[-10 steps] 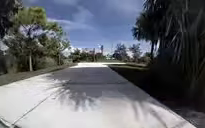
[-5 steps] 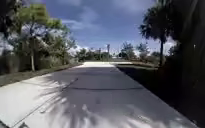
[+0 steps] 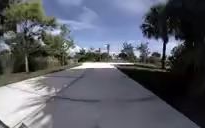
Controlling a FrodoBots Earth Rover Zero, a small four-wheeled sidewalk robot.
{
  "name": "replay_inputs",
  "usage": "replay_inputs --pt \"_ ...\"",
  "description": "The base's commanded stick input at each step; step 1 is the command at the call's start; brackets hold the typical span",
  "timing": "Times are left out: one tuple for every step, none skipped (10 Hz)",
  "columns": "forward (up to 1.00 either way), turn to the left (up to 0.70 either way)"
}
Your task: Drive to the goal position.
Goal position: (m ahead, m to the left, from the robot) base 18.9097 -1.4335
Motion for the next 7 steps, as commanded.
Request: replay_inputs --pt "0.85 0.0" --pt "0.85 0.0" --pt "0.85 0.0" --pt "0.85 0.0" --pt "0.85 0.0" --pt "0.85 0.0" --pt "0.85 0.0"
